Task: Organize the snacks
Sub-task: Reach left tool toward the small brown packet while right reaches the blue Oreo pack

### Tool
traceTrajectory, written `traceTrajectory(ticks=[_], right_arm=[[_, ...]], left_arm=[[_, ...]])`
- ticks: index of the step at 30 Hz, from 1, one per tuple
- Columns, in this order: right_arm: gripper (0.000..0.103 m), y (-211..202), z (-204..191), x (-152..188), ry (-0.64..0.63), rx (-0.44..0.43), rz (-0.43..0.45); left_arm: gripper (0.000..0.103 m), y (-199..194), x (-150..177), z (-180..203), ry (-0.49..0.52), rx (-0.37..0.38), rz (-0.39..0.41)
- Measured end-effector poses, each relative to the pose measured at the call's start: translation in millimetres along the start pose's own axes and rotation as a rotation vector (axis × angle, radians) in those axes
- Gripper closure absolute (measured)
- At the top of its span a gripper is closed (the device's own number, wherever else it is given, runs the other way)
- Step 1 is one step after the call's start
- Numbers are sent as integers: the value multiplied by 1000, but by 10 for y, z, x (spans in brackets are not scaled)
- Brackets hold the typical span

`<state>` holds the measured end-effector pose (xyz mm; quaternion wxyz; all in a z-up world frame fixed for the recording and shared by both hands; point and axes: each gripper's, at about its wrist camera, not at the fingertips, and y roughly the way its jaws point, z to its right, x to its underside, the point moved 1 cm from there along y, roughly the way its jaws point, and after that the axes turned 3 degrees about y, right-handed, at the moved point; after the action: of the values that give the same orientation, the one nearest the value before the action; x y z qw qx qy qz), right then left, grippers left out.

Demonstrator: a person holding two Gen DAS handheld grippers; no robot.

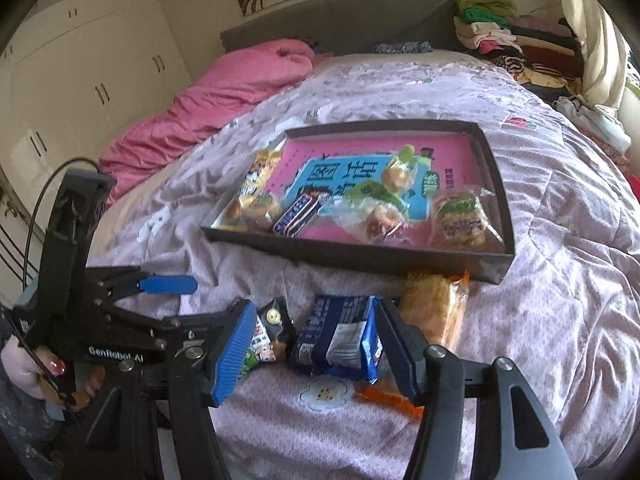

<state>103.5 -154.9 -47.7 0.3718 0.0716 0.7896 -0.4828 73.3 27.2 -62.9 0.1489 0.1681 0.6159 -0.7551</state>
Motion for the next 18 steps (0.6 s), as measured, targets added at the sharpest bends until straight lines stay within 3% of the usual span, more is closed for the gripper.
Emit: traceTrajectory(ticks=[5,13,18], right_arm=[[42,124,3,61,-6,31,-59],[42,286,-34,148,-38,86,-119],[40,380,-72,167,-69,116,-137]], left_arm=[[24,41,-32,4,-13,5,-5],[41,110,-19,72,12,-11,-35],[42,132,-7,52,12,-14,-46]])
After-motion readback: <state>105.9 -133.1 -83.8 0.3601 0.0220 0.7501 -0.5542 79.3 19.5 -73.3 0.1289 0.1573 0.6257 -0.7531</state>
